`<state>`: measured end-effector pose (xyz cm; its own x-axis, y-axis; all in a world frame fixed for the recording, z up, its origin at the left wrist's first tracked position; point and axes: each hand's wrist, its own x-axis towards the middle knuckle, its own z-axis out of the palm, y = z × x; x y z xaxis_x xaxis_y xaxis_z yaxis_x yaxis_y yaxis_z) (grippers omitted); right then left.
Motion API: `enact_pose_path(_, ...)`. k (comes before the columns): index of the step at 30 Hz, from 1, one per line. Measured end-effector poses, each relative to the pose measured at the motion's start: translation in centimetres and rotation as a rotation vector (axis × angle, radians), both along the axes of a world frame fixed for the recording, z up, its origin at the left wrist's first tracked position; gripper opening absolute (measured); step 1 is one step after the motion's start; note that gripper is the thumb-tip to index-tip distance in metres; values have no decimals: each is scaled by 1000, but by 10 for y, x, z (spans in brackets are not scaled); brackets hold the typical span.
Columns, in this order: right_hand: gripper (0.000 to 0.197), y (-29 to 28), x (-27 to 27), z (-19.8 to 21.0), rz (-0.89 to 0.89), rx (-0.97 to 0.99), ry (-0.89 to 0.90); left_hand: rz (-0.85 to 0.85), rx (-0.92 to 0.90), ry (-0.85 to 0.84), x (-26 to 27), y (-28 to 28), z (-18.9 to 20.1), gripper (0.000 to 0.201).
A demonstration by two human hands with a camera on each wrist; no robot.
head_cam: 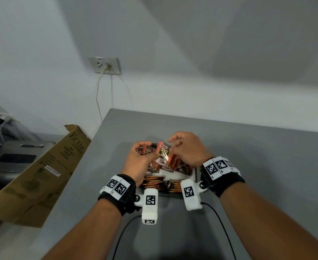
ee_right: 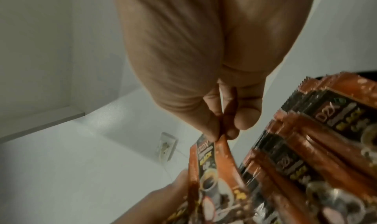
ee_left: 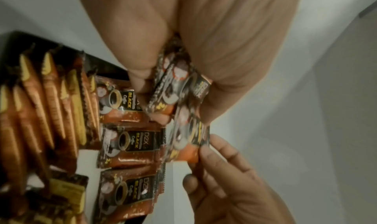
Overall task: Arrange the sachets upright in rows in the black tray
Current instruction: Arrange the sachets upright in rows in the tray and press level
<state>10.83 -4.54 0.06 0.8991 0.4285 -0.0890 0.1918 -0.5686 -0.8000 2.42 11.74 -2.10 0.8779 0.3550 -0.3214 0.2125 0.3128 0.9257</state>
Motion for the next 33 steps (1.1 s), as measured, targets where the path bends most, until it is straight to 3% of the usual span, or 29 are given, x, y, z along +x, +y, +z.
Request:
enact_pose_path(6,26,-5,0,-16,20,-314,20,142,-13,66,-3,18,-7,37)
enact_pose_path(12,27,10,-3,-29,-3,-393,8,100,12,92,-6,17,-11,33)
enact_pose_path(19,21,12,-3,-32,-34,-376,-47,38,67,110,-8,12,-11,33)
enact_pose_path(22,13,6,-4,-19,-9,-252,-54,-32,128,72,-8,7,-9,43)
enact_pose_path(26,17,1,-11,2,138,-3,173,-163,141,2,-3,-10,-3,53)
enact_pose_path(28,17,-6,-9,5,115,-6,95,-191,147,4,2,-19,-1,55)
enact_pose_path(33,16,-44,6,0,-50,-128,-9,-81,90,62,9,-24,5,33)
